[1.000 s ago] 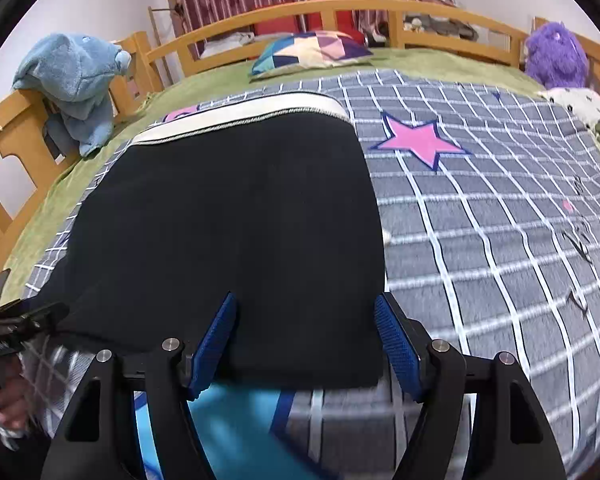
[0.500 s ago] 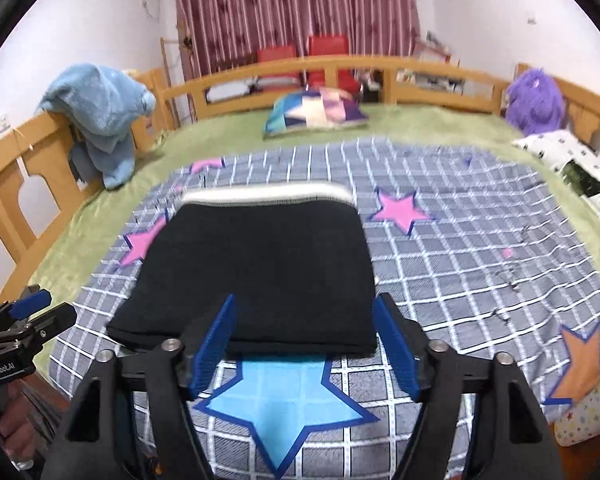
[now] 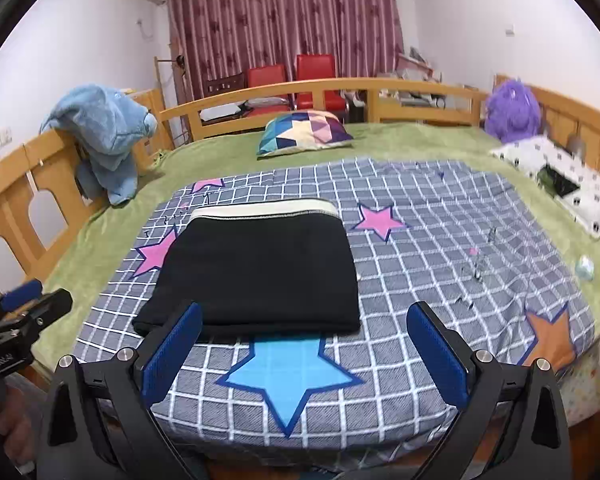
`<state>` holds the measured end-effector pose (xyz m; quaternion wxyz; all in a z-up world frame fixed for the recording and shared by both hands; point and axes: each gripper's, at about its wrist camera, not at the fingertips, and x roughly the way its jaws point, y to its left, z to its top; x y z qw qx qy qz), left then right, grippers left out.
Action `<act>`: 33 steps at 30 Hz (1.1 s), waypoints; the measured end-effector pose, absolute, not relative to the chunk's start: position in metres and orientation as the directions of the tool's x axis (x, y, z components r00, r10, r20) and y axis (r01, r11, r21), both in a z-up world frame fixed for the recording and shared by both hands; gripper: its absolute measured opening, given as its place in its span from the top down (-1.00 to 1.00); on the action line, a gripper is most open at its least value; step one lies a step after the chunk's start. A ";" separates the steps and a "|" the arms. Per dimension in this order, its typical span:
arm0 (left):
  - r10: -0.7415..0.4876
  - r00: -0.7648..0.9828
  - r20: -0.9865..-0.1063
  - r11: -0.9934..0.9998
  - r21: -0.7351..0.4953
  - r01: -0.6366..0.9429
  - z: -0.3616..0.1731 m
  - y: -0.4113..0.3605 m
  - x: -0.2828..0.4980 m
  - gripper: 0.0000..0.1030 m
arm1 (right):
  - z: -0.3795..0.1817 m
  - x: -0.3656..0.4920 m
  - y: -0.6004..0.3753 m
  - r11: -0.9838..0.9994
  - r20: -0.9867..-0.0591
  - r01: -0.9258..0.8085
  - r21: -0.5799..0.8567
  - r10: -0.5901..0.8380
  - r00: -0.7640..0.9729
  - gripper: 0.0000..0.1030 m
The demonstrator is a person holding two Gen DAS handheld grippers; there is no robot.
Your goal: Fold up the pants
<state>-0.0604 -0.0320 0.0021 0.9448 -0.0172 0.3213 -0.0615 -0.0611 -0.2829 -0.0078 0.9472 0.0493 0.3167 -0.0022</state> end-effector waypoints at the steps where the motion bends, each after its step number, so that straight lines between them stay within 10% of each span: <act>1: -0.128 0.786 -0.604 0.992 -0.074 0.105 0.003 -0.031 -0.061 -0.72 | -0.008 -0.061 -0.283 0.994 -0.604 0.040 0.097 0.026 0.797 -0.96; 33: -0.125 0.795 -0.593 0.992 -0.066 0.107 0.003 -0.033 -0.063 -0.75 | -0.012 -0.062 -0.269 0.998 -0.618 0.037 0.045 -0.001 0.786 -0.96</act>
